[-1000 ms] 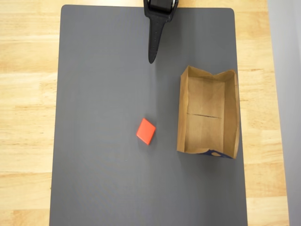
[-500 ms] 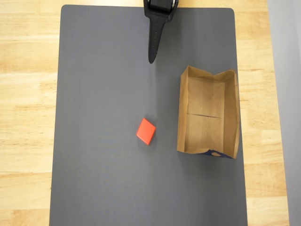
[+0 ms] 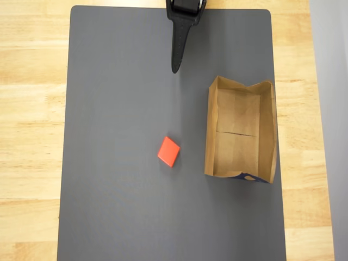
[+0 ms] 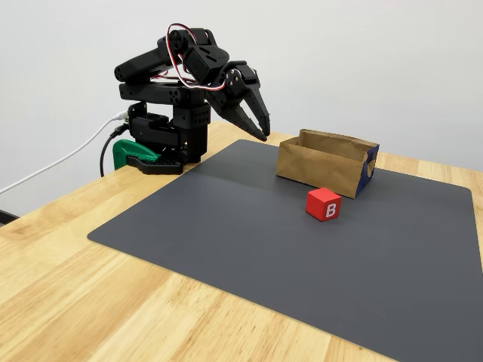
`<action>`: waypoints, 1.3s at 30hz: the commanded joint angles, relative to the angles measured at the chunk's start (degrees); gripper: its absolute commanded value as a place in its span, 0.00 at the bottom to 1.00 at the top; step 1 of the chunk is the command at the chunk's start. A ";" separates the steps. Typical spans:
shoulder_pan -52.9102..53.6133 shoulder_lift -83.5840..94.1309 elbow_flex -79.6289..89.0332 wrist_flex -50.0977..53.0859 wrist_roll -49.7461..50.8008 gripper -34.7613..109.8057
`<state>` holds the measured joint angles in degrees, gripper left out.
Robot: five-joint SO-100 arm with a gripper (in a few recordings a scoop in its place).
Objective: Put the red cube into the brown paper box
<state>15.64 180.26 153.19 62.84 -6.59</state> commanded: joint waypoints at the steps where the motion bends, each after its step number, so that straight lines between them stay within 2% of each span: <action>1: 0.44 -0.26 -0.09 0.26 -0.44 0.24; 39: 1.49 -0.26 -0.09 0.26 0.70 0.24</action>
<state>16.52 180.26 153.19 62.84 -5.10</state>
